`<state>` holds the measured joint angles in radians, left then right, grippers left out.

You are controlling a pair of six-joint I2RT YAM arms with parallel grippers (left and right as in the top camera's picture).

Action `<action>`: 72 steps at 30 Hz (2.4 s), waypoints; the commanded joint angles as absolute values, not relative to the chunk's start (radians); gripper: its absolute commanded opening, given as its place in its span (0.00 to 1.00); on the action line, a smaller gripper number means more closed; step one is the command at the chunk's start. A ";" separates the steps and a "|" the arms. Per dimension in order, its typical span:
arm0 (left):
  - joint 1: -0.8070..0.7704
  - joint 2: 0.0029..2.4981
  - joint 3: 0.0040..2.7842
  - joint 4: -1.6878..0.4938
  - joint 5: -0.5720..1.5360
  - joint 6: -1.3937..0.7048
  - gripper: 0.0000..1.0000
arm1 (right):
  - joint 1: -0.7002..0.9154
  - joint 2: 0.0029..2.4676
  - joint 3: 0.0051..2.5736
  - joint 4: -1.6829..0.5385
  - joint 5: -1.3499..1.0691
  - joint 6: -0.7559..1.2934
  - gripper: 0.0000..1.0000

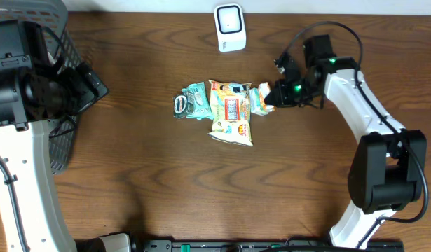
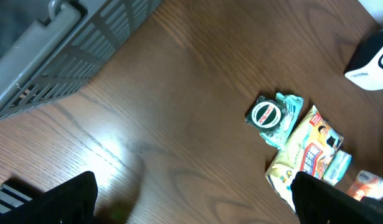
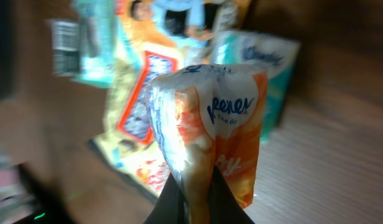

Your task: Scan the item barcode

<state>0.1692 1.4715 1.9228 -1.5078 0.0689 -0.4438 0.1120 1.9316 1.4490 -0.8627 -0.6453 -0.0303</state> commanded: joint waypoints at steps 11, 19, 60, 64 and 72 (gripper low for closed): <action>0.174 1.470 1.928 -1.510 0.062 -0.435 0.98 | -0.105 1.936 1.154 -0.760 -0.860 -0.083 0.09; 0.174 1.470 1.928 -1.510 0.062 -0.435 0.98 | -0.177 1.936 1.203 -0.829 -0.563 -0.039 0.40; 0.174 1.470 1.928 -1.510 0.062 -0.435 0.98 | -0.150 1.935 1.121 -0.670 -1.213 -0.060 0.01; 0.174 1.470 1.928 -1.510 0.062 -0.435 0.98 | -0.134 1.935 1.129 -0.655 -1.488 -0.105 0.01; 0.174 1.470 1.928 -1.510 0.062 -0.435 0.98 | -0.040 1.932 1.130 -0.660 -1.563 -0.124 0.01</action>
<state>0.1692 1.4715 1.9228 -1.5074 0.0685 -0.4438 -0.0837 1.9244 1.1118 -0.6582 -1.4551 -0.0971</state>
